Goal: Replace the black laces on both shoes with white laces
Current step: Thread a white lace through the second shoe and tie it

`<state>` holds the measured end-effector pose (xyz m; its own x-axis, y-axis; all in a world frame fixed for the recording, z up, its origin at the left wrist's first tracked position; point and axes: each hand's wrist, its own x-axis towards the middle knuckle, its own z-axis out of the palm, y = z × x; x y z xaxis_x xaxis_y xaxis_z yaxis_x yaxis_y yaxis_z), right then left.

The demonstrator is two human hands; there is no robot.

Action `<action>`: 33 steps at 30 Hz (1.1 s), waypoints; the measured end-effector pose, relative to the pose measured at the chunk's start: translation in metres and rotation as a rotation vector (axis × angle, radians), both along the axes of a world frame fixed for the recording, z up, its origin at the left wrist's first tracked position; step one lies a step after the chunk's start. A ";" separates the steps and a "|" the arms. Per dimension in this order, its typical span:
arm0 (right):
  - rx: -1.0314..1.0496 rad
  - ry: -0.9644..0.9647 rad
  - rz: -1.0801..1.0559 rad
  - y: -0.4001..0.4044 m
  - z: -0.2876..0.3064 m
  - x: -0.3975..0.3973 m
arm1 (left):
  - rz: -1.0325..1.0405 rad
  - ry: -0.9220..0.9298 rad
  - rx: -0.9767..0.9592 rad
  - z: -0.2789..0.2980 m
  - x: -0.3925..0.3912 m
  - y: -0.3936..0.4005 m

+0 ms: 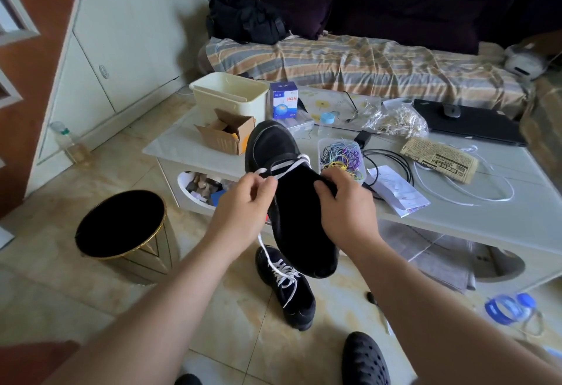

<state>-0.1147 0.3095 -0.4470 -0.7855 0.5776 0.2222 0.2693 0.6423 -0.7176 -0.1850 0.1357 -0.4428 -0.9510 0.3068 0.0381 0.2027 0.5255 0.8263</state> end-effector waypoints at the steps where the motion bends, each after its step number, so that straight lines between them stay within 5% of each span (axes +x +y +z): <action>1: -0.010 -0.012 0.011 0.000 -0.001 -0.001 | -0.038 0.054 -0.034 -0.002 0.000 0.001; 8: 0.058 -0.022 -0.037 0.008 -0.003 -0.004 | -0.238 0.061 0.121 0.010 0.020 0.003; 17: 0.120 -0.284 -0.055 0.020 -0.026 -0.001 | -0.268 -0.082 0.966 0.108 0.047 0.005; 20: 0.134 -0.310 -0.026 0.020 -0.030 0.001 | -0.276 -0.201 1.091 0.103 0.037 0.006; 25: 0.155 -0.258 0.060 0.009 -0.024 0.002 | -0.017 -0.263 0.672 0.042 0.015 0.013; 30: 0.180 -0.232 0.063 0.007 -0.022 -0.001 | -0.028 -0.052 -0.182 -0.005 -0.004 -0.002; 33: 0.185 -0.215 0.037 0.011 -0.022 -0.003 | -0.097 -0.091 -0.315 -0.005 -0.004 -0.008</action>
<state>-0.1175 0.3203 -0.4685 -0.8456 0.5131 0.1471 0.3767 0.7689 -0.5166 -0.1888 0.1277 -0.4482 -0.9121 0.3790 -0.1561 0.1971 0.7396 0.6436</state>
